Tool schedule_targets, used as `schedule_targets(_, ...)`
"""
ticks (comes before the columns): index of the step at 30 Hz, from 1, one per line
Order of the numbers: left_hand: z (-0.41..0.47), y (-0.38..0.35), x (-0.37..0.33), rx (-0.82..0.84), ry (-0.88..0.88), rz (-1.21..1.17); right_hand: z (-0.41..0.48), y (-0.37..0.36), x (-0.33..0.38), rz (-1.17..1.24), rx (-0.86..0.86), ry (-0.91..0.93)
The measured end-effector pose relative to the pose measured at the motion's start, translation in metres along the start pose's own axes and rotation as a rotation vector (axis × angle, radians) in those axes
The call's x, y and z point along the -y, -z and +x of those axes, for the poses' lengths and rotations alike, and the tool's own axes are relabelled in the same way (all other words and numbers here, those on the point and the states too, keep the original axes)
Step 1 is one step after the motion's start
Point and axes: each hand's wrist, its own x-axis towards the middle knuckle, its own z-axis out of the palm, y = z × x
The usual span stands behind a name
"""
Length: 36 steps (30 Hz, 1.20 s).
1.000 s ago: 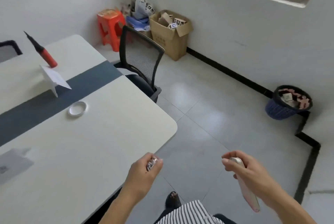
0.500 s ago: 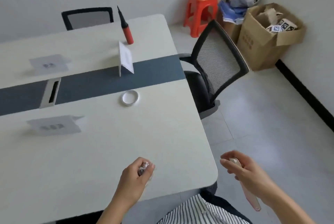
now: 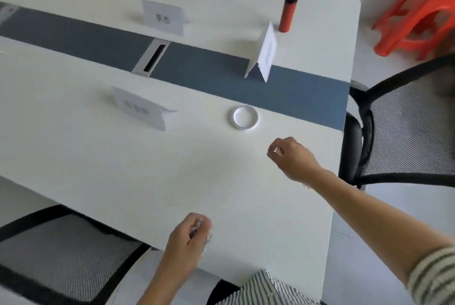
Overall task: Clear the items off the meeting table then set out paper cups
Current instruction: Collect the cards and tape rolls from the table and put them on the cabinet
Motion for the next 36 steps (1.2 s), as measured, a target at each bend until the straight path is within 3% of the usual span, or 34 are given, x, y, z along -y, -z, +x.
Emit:
schedule_targets(9,0.072,0.033,-0.014,-0.154,0.075,-0.135,0.143,-0.044,0.015,-0.471,0.007,-0.030)
schedule_targets(16,0.108,0.041,-0.017,-0.180,0.151,-0.360,0.154,-0.060,0.010,-0.529,-0.070,0.063)
schedule_targets(20,0.119,0.038,-0.033,-0.216,0.219,-0.485,0.125,-0.046,0.029,-0.313,-0.079,0.150)
schedule_targets(24,0.118,0.033,-0.058,-0.260,0.207,-0.579,0.061,-0.025,0.061,-0.140,-0.146,0.389)
schedule_targets(28,0.096,0.025,-0.079,-0.259,0.176,-0.643,-0.014,-0.016,0.078,-0.039,-0.104,0.562)
schedule_targets(33,0.045,0.006,-0.084,-0.193,0.080,-0.644,-0.084,-0.025,0.070,-0.090,-0.032,0.686)
schedule_targets(36,0.010,-0.009,-0.078,-0.243,0.078,-0.616,-0.115,-0.026,0.056,-0.120,-0.027,0.741)
